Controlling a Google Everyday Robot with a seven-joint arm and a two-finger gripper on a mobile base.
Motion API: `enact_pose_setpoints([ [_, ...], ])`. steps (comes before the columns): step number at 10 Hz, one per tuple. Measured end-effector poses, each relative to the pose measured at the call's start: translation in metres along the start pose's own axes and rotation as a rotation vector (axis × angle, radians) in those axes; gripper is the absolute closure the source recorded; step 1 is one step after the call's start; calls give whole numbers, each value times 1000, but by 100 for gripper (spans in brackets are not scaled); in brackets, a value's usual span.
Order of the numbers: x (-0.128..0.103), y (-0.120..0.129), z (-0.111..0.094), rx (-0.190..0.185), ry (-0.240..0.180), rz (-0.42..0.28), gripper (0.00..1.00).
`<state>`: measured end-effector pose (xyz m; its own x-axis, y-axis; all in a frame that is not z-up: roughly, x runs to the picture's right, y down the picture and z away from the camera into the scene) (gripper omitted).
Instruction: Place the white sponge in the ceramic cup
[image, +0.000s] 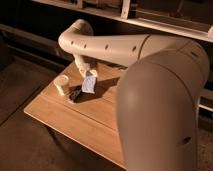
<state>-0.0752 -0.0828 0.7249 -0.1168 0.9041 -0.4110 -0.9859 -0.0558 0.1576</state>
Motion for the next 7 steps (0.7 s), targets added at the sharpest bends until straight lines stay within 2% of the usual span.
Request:
enact_pose_setpoints([
  [3, -13, 12, -19, 10, 28, -47, 100],
  [7, -42, 30, -29, 37, 49, -135, 100],
])
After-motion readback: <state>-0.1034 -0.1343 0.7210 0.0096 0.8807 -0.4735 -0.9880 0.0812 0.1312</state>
